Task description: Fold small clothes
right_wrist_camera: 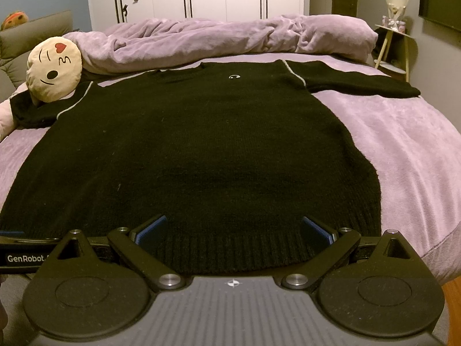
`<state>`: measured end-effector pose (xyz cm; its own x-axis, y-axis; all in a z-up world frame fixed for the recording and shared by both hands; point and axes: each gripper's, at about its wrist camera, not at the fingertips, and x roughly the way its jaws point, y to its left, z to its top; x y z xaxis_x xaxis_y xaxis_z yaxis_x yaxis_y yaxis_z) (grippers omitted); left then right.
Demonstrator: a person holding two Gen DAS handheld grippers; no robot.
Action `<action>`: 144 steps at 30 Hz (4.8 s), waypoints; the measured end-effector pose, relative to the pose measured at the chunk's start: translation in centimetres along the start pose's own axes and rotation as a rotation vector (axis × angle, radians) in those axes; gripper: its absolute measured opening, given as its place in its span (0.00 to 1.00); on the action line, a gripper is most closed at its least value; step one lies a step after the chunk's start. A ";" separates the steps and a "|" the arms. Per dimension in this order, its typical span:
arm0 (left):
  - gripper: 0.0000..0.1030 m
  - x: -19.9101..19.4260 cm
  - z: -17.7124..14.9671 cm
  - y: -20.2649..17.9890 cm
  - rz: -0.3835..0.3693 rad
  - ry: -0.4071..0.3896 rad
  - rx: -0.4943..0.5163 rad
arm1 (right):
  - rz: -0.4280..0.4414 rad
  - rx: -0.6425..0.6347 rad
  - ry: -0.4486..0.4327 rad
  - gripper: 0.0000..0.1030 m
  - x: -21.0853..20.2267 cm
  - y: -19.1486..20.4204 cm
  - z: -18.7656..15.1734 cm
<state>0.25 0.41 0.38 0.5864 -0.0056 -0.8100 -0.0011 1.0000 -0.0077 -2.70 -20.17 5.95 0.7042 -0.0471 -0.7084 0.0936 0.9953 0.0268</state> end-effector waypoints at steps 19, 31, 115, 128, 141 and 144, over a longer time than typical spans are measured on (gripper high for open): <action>1.00 0.1 0.9 -0.3 0.004 0.006 -0.002 | -0.011 0.047 0.009 0.96 1.5 -1.5 1.8; 1.00 3.7 10.6 -2.2 -0.023 -0.094 0.009 | 0.114 0.102 0.230 0.96 11.1 -5.9 3.8; 0.59 23.6 28.3 -7.4 -0.272 0.020 -0.324 | 0.247 0.245 -0.329 0.71 19.0 -13.5 5.2; 0.15 18.0 31.6 -4.6 -0.327 -0.159 -0.279 | 0.192 0.196 -0.277 0.73 18.4 -12.2 6.6; 0.69 18.9 29.5 2.8 -0.111 -0.201 -0.225 | 0.128 0.216 -0.199 0.39 18.4 -10.6 10.5; 0.73 20.7 28.9 3.2 -0.112 -0.136 -0.224 | 0.108 0.199 -0.217 0.38 18.9 -10.1 12.0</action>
<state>35.83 3.64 0.51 0.6963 -0.0999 -0.7108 -0.1003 0.9670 -0.2342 18.10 -32.09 0.78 0.8496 0.0198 -0.5271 0.1304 0.9604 0.2463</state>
